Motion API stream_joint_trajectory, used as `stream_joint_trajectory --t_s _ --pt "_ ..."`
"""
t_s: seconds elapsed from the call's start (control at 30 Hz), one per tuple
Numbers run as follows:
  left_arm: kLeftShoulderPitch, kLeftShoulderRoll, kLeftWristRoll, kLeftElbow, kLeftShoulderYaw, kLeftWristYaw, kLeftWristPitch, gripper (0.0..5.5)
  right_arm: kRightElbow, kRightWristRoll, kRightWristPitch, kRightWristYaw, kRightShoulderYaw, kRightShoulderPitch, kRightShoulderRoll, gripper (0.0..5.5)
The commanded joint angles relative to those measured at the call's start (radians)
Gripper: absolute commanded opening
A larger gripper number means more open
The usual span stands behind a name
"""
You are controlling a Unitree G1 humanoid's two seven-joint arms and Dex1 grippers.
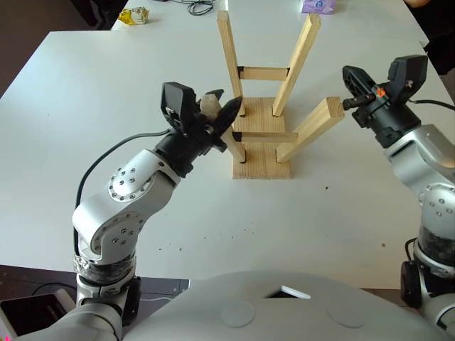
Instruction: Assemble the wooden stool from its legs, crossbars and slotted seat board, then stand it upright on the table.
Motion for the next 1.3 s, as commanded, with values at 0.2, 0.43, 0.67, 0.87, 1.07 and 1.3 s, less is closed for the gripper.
stream_joint_trajectory --t_s 0.2,0.43,0.67,0.87,1.07,1.3 --pt "-0.002 -0.034 0.046 0.081 -0.124 -0.055 0.085 1.38 -0.016 0.028 0.079 0.017 0.104 -0.034 0.044 0.00" --pt "0.020 -0.071 0.047 0.032 -0.070 0.007 0.104 1.18 0.089 0.009 0.011 0.086 -0.005 -0.046 0.047 0.00" --pt "-0.006 -0.157 0.022 -0.056 -0.076 0.104 0.195 1.08 0.205 -0.082 -0.013 0.070 -0.026 -0.091 0.079 0.00" --pt "0.018 -0.160 0.014 -0.094 -0.030 0.133 0.263 1.06 0.219 -0.105 -0.008 0.122 -0.041 -0.101 0.065 0.00" --pt "-0.012 -0.162 0.011 -0.132 0.009 0.109 0.233 1.06 0.210 -0.153 -0.034 0.189 -0.025 -0.069 0.061 0.00" --pt "-0.012 -0.141 0.013 -0.134 0.054 0.091 0.228 2.20 0.213 -0.153 -0.062 0.266 -0.033 -0.075 0.064 0.00"
